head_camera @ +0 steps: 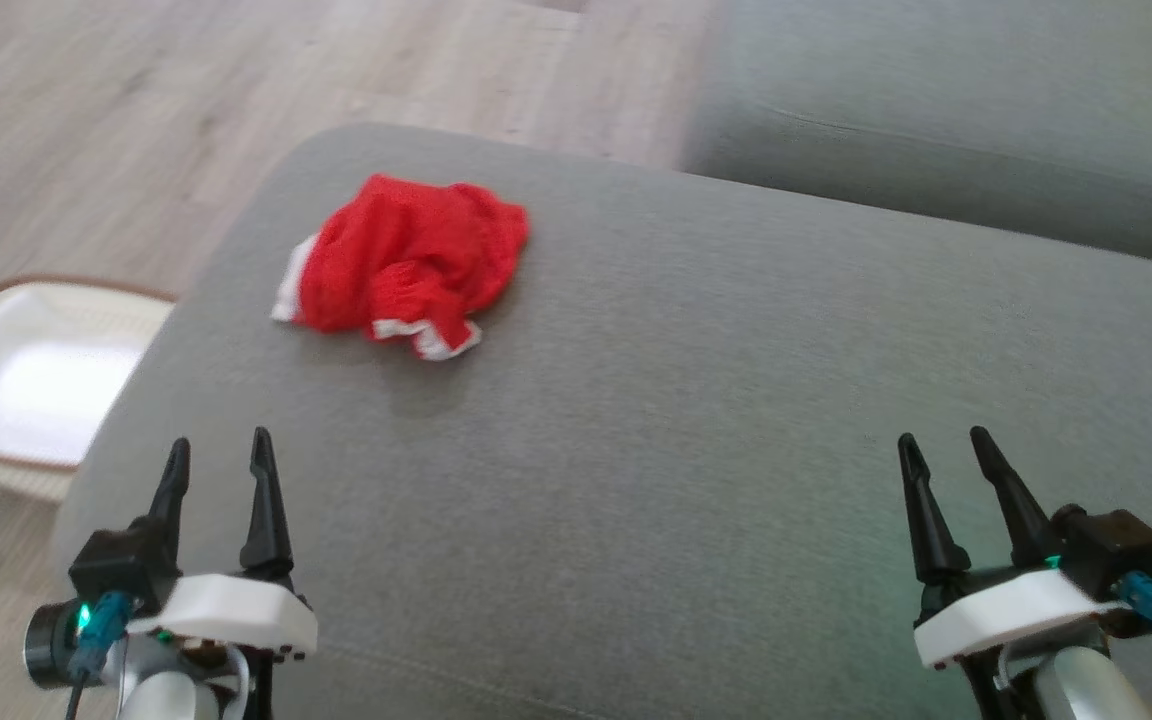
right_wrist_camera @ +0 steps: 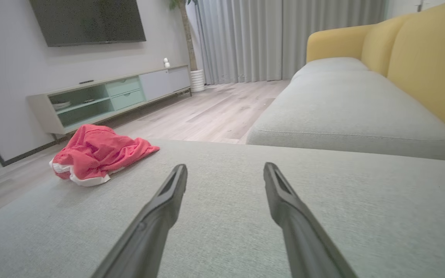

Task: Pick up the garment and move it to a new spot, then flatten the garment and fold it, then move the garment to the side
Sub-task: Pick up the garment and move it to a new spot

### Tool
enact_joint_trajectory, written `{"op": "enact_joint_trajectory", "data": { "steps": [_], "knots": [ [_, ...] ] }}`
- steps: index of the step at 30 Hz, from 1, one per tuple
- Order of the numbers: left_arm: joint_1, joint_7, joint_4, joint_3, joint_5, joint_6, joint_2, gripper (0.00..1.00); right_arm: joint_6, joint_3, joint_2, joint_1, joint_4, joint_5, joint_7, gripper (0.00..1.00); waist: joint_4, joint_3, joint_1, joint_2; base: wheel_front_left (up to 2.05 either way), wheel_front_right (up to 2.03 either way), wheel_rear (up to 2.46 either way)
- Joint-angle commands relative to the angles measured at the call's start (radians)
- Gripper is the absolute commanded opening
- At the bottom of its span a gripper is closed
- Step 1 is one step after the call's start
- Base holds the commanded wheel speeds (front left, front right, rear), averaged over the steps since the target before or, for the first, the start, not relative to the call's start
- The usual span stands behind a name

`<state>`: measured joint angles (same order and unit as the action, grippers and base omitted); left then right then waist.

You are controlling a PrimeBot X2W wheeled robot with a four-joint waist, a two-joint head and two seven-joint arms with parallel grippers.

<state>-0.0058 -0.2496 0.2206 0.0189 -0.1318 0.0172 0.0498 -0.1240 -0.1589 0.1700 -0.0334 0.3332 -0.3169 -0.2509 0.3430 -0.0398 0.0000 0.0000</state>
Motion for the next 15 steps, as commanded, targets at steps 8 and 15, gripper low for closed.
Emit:
{"op": "enact_joint_trajectory", "data": {
  "steps": [8,15],
  "knots": [
    [-0.052,-0.012,-0.038,-0.045,0.013,-0.007,0.008,1.0,-0.007,-0.036,0.002,-0.043,-0.012,-0.009,-0.011,1.0,0.076,0.002,0.0,0.0,0.0,0.0,0.0],
    [-0.081,-0.012,-0.015,-0.033,0.015,-0.02,0.011,1.0,-0.007,-0.041,0.002,-0.054,-0.033,-0.007,-0.011,1.0,0.063,0.011,0.0,0.0,0.0,0.0,0.0]
  ]
}}
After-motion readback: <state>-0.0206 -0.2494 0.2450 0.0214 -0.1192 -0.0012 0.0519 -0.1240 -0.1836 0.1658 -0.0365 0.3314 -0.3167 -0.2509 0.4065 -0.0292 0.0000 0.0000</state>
